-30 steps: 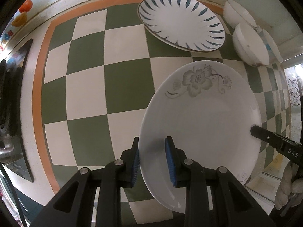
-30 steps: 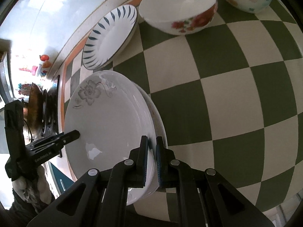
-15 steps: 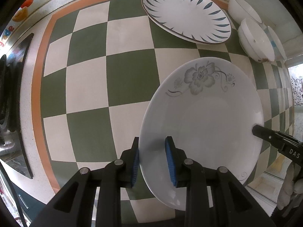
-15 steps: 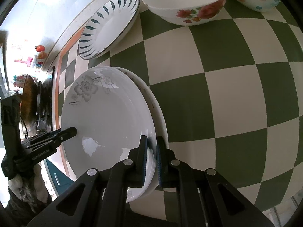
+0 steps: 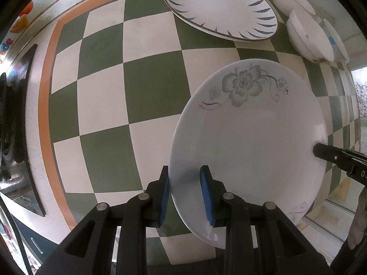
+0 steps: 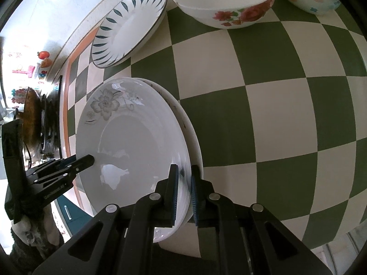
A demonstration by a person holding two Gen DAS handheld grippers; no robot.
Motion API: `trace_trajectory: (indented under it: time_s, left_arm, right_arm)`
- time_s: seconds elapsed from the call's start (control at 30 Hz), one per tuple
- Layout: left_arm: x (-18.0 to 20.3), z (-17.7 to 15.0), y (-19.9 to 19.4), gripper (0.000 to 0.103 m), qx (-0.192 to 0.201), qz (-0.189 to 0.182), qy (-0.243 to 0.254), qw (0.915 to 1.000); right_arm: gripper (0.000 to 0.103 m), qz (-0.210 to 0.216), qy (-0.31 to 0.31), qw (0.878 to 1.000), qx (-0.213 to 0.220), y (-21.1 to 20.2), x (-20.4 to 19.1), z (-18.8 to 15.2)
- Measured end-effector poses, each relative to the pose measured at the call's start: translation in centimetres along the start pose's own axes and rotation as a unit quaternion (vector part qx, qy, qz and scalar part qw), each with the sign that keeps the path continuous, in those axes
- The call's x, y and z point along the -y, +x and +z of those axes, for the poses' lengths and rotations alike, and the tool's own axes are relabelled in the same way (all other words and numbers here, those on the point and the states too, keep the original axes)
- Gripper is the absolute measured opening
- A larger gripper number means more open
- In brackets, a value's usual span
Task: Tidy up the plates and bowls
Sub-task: 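Open both grippers and move them to the blue-leaf plate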
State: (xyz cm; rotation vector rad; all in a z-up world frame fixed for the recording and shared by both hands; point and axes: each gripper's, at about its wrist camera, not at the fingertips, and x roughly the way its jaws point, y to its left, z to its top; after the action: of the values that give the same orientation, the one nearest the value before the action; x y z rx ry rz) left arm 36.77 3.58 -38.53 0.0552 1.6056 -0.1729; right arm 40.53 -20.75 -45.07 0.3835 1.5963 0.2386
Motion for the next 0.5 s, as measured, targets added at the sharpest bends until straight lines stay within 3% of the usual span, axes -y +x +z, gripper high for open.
trace_trajectory:
  time_s: [0.27,0.5]
  left_arm:
    - [-0.2,1.1,0.1,0.024,-0.020,-0.011,0.005,0.9997]
    - [-1.4,3.1,-2.0,0.024,-0.007,-0.029,-0.001,0.9996]
  right_arm:
    - [0.014,-0.002,0.004,0.999,-0.048,0.2,0.1,1.1]
    - [0.015,-0.004,-0.005,0.996,-0.093,0.5,0.2,2.2]
